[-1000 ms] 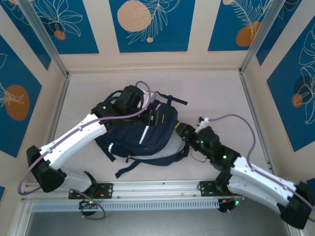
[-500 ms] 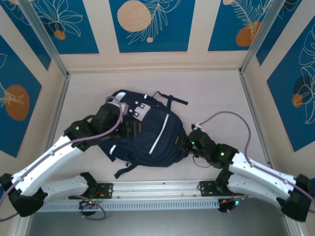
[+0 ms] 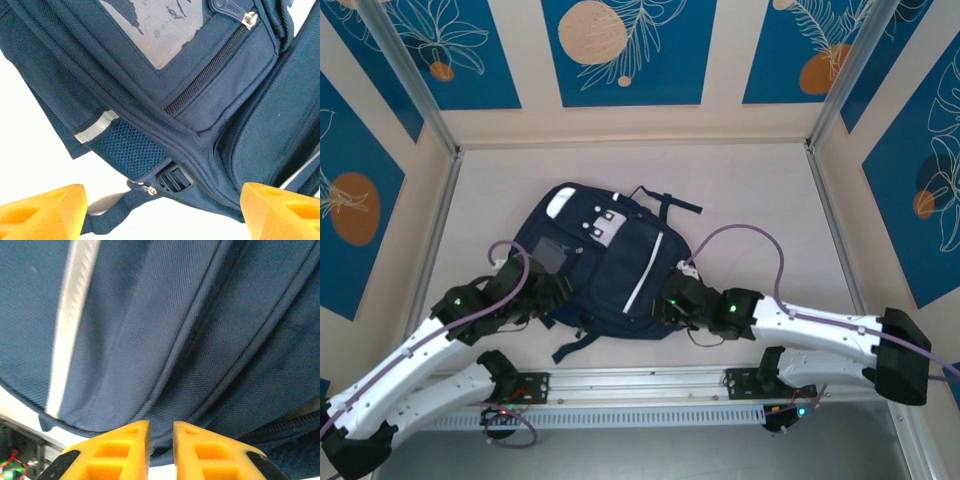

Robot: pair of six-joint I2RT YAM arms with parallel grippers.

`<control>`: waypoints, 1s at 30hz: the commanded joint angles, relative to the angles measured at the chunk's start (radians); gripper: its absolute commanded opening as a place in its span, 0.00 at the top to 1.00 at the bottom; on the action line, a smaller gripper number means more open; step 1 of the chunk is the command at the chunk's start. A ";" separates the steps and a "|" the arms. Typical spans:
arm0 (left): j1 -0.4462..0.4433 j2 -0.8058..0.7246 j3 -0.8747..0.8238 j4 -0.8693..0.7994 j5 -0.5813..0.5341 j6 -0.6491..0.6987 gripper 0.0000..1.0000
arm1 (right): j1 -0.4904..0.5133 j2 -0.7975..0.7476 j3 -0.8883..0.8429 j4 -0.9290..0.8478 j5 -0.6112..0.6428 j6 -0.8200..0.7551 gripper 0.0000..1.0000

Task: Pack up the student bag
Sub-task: Rotate the student bag at the center of the table.

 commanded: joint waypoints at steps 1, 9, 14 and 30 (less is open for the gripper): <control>0.021 0.058 -0.026 0.089 -0.016 0.022 0.21 | -0.025 0.075 0.034 0.020 -0.082 -0.025 0.82; 0.047 0.093 -0.067 0.149 0.007 0.076 0.25 | -0.252 0.249 0.068 0.160 -0.201 -0.141 0.82; 0.057 0.089 -0.100 0.171 0.024 0.079 0.26 | -0.400 0.353 0.214 0.187 -0.238 -0.291 0.79; 0.130 0.087 -0.072 0.184 -0.025 0.132 0.28 | 0.057 0.416 0.322 0.015 0.022 -0.139 0.57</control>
